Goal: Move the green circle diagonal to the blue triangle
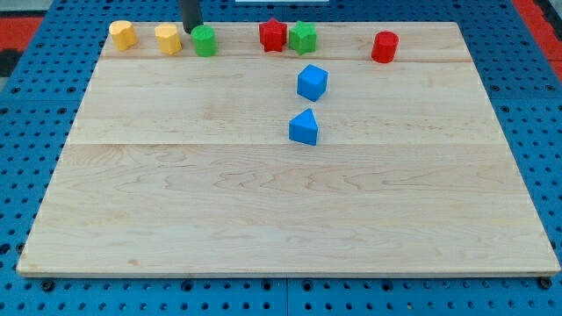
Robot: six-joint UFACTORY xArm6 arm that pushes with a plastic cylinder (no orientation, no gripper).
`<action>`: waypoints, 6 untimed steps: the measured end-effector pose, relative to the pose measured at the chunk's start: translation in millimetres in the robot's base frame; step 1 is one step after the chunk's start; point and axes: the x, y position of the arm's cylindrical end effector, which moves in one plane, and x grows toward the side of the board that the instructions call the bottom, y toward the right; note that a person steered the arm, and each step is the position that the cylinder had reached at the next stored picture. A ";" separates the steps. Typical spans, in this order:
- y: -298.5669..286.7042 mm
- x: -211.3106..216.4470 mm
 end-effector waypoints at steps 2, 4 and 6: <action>53.8 63.0; 91.3 47.0; 83.9 103.9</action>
